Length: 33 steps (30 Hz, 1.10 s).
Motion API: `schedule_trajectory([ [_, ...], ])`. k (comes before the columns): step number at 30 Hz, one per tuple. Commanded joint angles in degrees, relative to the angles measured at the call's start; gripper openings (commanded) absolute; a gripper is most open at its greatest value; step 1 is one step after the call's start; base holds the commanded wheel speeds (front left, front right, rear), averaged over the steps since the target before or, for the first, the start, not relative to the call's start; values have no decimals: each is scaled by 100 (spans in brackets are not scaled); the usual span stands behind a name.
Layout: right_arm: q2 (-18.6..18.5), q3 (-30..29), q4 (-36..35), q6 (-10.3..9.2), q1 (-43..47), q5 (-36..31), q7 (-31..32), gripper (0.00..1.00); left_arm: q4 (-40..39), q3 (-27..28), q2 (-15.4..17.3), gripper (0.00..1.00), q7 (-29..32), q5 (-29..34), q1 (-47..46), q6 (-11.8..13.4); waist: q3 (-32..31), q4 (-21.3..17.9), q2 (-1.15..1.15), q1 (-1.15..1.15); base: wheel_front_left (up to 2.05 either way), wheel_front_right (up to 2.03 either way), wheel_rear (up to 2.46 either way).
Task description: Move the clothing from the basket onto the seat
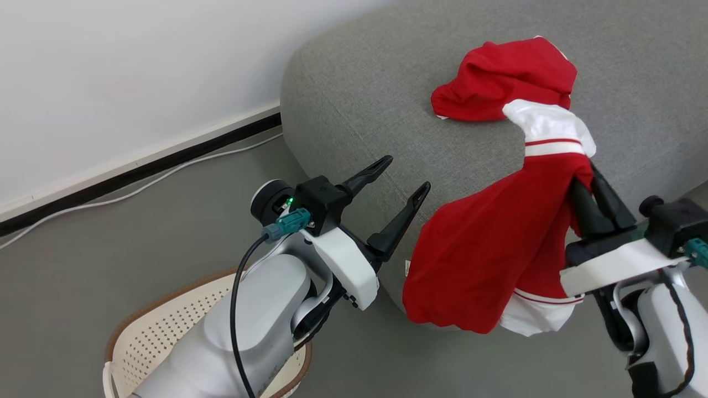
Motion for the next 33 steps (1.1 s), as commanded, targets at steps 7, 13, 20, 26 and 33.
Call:
schedule_trajectory([
  [7,-333,-308,108,18,-1016,-289,-61,0,-103,149,156,100,-51,47,-2,-23,414,22,0,0,0,0,0],
  [13,-643,-778,404,18,-1839,-575,-61,0,-208,-29,231,100,-51,149,-92,-23,953,295,0,0,0,0,0],
  [20,-966,-1249,561,18,-2547,-951,-61,0,-251,-266,314,100,-51,152,-205,-23,1496,527,0,0,0,0,0],
  [26,-1501,-1966,860,18,-3525,-1453,-61,0,-254,-379,447,100,-51,89,-210,-23,2029,740,0,0,0,0,0],
  [33,-1957,-2945,1700,18,-4659,-2171,-35,0,-256,-336,666,100,-51,104,-94,-23,2471,983,0,0,0,0,0],
])
